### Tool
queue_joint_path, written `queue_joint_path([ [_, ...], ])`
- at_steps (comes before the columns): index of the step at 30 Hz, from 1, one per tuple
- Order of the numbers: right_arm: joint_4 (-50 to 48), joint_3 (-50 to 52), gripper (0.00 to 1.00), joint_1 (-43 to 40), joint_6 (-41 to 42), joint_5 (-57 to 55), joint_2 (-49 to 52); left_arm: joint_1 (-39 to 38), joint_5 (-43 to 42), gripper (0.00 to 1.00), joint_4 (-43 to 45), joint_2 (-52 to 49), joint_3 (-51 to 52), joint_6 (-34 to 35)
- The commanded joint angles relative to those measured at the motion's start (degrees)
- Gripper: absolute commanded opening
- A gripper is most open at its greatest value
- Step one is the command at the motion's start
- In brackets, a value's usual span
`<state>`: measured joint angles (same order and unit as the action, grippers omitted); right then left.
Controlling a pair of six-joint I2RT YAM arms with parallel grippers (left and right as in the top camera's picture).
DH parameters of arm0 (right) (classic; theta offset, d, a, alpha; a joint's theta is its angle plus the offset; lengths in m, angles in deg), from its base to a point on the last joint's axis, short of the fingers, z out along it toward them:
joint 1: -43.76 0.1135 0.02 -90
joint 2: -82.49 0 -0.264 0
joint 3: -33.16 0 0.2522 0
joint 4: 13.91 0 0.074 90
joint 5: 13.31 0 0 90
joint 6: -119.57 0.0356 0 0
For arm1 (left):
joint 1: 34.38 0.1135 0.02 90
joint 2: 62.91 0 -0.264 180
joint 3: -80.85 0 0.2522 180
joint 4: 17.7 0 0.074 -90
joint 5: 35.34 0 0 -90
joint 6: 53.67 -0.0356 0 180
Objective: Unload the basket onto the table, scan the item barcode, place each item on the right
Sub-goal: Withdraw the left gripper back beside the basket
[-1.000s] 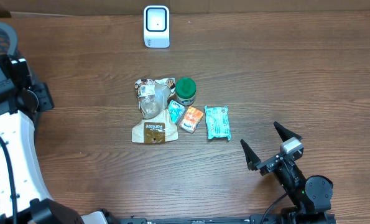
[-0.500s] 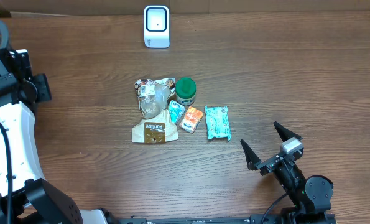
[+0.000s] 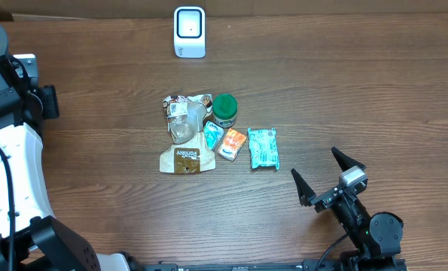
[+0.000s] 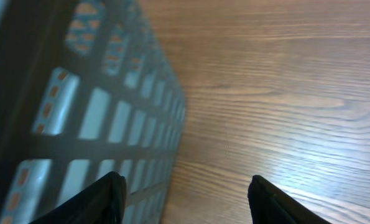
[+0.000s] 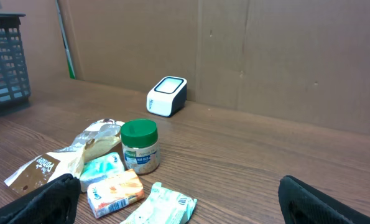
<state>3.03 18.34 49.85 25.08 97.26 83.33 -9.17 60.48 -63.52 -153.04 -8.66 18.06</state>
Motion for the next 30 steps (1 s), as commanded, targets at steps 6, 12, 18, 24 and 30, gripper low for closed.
queue_joint_path([
  [6, -0.11, 0.61, 1.0, 0.33, 0.15, 0.07, -0.68, -7.85, -6.93, 0.99, -8.0, 6.19, -0.92, 9.86],
  [12, -0.11, 0.61, 1.0, 0.33, 0.15, 0.07, -0.68, -9.01, -6.93, 1.0, -20.7, 4.33, -0.87, 18.32],
  [18, -0.11, 0.61, 1.0, 0.33, 0.15, 0.07, -0.68, -9.01, -6.75, 0.99, -23.47, 2.1, -0.87, 18.27],
  [24, -0.11, 0.61, 1.0, 0.33, 0.15, 0.07, -0.68, -9.03, -7.43, 1.0, -23.06, 1.73, -0.85, 18.34],
  [30, -0.09, 0.61, 1.0, 0.33, 0.15, 0.07, -0.68, -9.03, -7.34, 0.99, -23.04, 1.73, -0.87, 18.29],
])
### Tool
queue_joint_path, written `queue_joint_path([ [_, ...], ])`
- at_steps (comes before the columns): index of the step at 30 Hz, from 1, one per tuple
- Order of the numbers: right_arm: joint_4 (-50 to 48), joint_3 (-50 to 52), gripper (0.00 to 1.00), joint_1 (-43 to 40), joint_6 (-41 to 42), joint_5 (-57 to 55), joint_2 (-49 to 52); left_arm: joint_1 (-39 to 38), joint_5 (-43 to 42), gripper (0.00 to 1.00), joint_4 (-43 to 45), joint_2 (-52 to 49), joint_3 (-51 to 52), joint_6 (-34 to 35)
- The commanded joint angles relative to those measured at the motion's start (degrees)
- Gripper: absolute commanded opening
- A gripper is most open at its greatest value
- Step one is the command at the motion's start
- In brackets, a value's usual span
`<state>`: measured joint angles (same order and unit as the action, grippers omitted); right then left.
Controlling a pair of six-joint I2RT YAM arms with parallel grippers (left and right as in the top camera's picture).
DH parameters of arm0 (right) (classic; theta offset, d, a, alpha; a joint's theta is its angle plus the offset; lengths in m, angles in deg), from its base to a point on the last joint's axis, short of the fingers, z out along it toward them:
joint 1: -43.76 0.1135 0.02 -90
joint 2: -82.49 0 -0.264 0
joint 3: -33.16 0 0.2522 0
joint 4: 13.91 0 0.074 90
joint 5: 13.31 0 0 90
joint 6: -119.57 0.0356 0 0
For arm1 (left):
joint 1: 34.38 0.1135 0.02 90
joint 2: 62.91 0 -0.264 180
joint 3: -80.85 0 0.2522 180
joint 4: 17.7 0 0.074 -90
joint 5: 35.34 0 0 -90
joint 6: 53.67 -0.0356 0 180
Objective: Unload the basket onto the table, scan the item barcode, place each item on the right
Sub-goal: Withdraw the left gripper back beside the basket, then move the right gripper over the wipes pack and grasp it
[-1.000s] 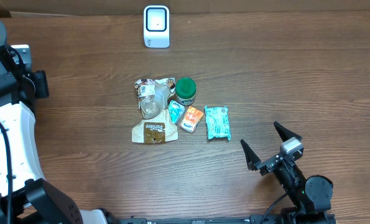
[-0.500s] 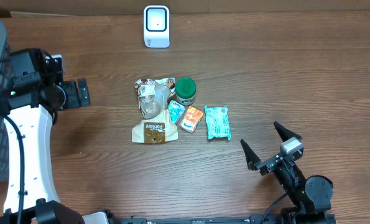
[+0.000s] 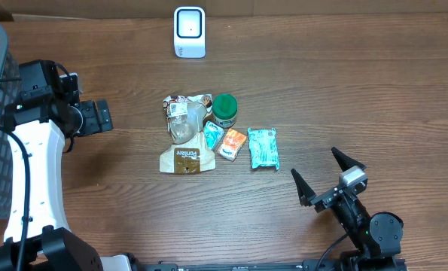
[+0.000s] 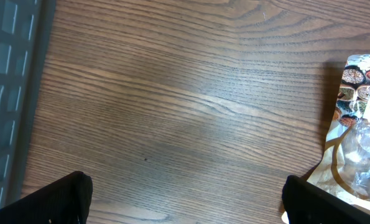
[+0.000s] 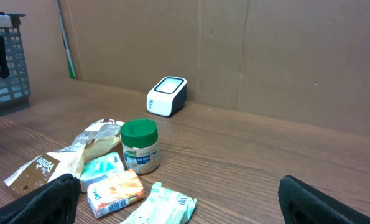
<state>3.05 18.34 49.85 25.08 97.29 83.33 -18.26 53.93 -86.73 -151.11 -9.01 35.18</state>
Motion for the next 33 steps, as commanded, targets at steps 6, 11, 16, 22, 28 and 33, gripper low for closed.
queue_joint_path([
  [6, -0.11, 0.61, 1.0, 0.33, 0.11, -0.26, -0.68, 0.07, -0.79, 1.0, 0.17, -0.2, -0.52, 1.18],
  [11, -2.78, 0.59, 1.0, 0.33, 0.15, -0.31, -0.68, 0.07, -0.79, 1.0, 0.17, -0.2, -0.5, 1.18],
  [16, -6.32, 0.22, 1.0, 0.33, 0.2, 6.23, -0.68, 0.07, -0.79, 1.0, 0.17, -0.2, -0.5, 1.18],
  [22, -2.86, -6.34, 1.0, 0.28, 3.23, 8.04, 3.52, 0.07, -0.79, 1.0, 0.17, -0.2, -0.52, 1.18],
  [28, 7.52, -22.05, 1.0, 0.28, 3.17, 9.01, 17.9, 0.07, -0.79, 1.0, 0.17, -0.2, -0.52, 1.18],
  [33, 24.94, -41.79, 1.0, 0.28, 3.17, 11.3, 36.89, 0.07, -0.79, 0.99, 0.17, -0.2, -0.5, 1.18],
])
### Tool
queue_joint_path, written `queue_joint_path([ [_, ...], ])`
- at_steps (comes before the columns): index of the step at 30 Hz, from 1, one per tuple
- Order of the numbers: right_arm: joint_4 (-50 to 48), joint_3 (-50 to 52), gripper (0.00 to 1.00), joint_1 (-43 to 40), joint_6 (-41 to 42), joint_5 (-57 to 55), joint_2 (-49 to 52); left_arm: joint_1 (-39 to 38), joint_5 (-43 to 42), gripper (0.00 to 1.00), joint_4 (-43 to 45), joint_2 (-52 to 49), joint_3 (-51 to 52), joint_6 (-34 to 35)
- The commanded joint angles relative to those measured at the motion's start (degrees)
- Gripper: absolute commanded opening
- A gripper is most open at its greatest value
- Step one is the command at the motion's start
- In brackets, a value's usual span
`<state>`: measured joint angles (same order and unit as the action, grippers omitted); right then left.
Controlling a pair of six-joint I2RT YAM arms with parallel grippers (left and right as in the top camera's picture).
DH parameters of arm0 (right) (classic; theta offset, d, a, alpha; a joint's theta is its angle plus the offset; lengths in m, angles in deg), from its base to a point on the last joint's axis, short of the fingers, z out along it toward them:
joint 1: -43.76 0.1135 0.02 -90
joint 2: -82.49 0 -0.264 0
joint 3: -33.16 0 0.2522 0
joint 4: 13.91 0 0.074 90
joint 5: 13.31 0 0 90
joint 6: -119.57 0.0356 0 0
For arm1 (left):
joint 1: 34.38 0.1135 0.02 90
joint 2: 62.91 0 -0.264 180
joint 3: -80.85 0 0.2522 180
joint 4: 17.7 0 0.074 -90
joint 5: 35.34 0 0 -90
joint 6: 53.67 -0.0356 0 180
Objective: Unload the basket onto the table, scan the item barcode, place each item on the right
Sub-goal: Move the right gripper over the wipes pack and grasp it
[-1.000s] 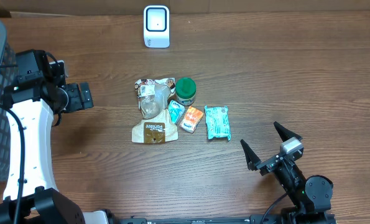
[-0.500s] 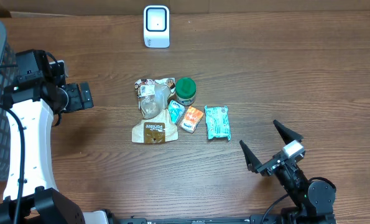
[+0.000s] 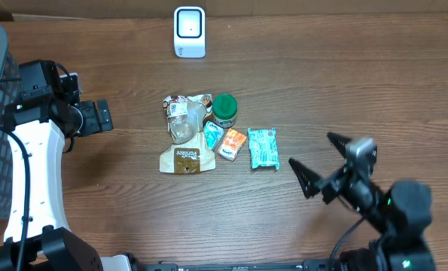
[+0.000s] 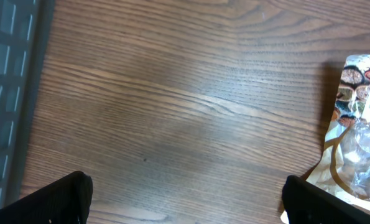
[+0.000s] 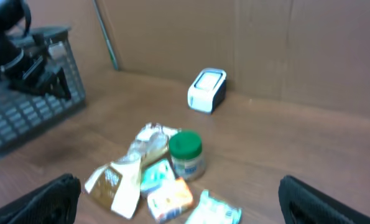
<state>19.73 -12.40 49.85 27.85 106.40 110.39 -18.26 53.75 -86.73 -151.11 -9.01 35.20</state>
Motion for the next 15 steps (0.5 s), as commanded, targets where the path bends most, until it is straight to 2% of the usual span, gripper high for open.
queue_joint_path([
  [1, 12.2, -14.73, 1.0, 0.28, 0.39, 2.43, 13.44, 0.07, -0.61, 0.99, 0.17, -0.2, -0.5, 1.16],
  [7, 28.79, -30.56, 1.0, 0.28, 0.44, 2.8, 31.85, 0.07, -0.61, 1.0, 0.17, -0.2, -0.52, 1.16],
  [15, 25.29, -32.28, 1.0, 0.28, 10.32, 10.56, 47.54, 0.07, -0.61, 1.0, 0.17, -0.2, -0.52, 1.16],
])
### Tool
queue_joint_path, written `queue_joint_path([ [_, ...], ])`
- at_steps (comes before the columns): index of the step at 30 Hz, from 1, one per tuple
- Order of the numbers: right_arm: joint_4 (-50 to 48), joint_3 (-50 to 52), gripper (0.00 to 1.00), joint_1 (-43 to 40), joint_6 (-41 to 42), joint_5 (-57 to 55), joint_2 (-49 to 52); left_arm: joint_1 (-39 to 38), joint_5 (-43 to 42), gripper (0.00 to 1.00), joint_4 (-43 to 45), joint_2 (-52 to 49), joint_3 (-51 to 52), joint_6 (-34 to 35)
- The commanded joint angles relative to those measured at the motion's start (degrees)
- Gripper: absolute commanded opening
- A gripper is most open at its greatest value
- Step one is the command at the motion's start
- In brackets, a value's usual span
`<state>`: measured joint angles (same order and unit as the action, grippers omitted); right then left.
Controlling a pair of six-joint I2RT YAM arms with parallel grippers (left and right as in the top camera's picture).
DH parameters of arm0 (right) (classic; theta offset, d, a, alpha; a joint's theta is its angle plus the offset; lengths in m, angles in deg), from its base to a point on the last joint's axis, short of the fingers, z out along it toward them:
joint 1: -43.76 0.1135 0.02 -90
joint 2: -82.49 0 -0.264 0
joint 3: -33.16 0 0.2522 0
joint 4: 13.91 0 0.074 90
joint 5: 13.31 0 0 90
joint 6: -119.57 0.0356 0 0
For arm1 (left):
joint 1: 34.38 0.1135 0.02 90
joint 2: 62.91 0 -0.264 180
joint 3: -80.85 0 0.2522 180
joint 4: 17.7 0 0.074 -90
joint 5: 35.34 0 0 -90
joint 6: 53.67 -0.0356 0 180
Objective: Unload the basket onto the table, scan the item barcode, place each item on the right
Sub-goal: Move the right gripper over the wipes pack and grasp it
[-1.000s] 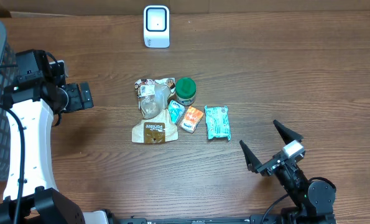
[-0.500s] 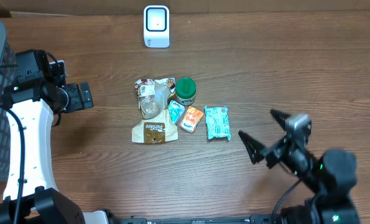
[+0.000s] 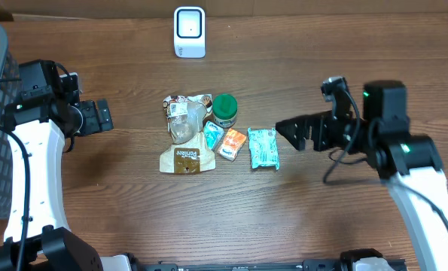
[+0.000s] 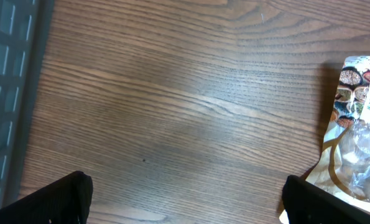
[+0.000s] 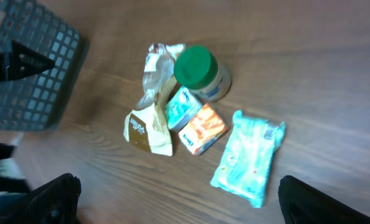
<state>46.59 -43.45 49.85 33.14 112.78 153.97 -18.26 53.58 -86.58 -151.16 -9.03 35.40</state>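
Observation:
Several items lie bunched mid-table: a brown pouch point(image 3: 182, 134), a green-lidded jar point(image 3: 224, 110), a small teal packet point(image 3: 213, 135), an orange packet point(image 3: 232, 144) and a teal wipes pack point(image 3: 263, 147). The white scanner point(image 3: 189, 31) stands at the far edge. My right gripper point(image 3: 294, 135) hovers open just right of the wipes pack; its wrist view looks down on the wipes pack point(image 5: 248, 155) and the jar point(image 5: 200, 67). My left gripper point(image 3: 96, 117) is open and empty, left of the pouch point(image 4: 359, 124).
A dark mesh basket stands at the table's left edge, close behind my left arm; it also shows in the right wrist view as the basket point(image 5: 29, 68). A cardboard wall backs the table behind the scanner.
My right arm has moved from the front right of the table up and inward. Its open gripper is now beside the teal wipes pack, looking down on the items. The left arm is unchanged.
At first my left gripper was over the basket at far left, and my right arm rested at the front right. Then the left gripper stood over bare table left of the pouch and stayed there. The right arm then rose, and now hovers by the wipes pack.

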Motion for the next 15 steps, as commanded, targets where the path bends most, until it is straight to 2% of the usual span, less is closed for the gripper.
queue_joint_path([
  [1, -2.32, -1.22, 0.96, 0.35, 6.4, 4.85, 5.44, 0.07, -0.44, 1.0, 0.02, -0.15, -0.5, 0.96],
  [5, -3.67, -1.22, 0.8, 2.36, 12.11, 4.85, 12.04, 0.07, -0.44, 1.0, 0.02, -0.15, -0.5, 0.96],
  [10, -4.9, -1.22, 0.49, 8.48, 22.25, -2.08, 19.41, 0.07, -0.44, 0.99, 0.02, -0.15, -0.5, 0.96],
  [12, -6.62, -1.22, 0.45, 11.74, 26.51, -5.11, 21.66, 0.07, -0.44, 0.99, 0.02, -0.15, -0.48, 0.96],
  [15, -8.48, -1.22, 0.45, 15.08, 30.56, -9.22, 23.19, 0.07, -0.44, 1.0, 0.02, -0.15, -0.5, 0.96],
])
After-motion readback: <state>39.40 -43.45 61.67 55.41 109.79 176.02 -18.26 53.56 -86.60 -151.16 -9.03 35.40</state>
